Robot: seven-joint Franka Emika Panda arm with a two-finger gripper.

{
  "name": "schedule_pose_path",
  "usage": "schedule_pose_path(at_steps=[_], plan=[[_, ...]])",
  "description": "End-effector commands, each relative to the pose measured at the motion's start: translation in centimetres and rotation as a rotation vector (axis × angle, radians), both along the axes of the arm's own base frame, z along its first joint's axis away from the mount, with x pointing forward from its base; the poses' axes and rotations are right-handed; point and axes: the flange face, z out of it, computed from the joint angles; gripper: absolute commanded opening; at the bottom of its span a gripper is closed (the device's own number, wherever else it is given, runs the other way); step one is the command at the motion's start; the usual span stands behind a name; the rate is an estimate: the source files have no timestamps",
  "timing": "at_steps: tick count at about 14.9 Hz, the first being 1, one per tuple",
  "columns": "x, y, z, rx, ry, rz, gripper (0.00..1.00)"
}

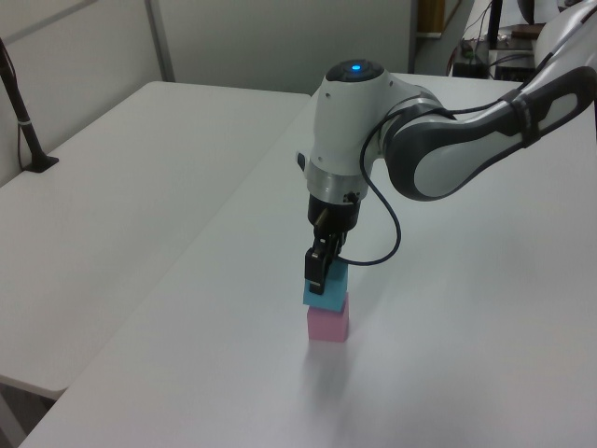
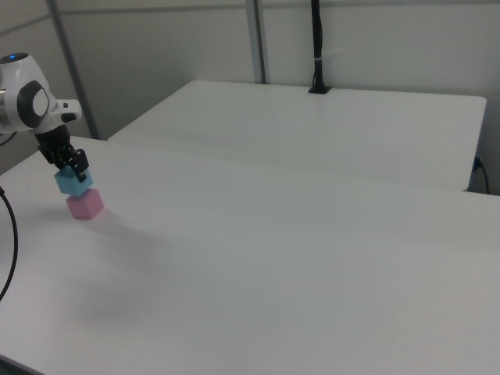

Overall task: Put blue cube on pink cube
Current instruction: 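Lower the light-blue cube onto the pink cube's top face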

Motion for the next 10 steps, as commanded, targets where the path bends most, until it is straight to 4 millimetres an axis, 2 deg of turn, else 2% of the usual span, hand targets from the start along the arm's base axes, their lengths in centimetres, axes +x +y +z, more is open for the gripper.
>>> schedule_pose_path(at_steps=[1, 10], plan=[[-0.2, 1.07, -0.09, -0.01, -0.019, 0.004, 0.44], [-0.24, 1.04, -1.08, -0.036, -0.015, 0.009, 0.42]])
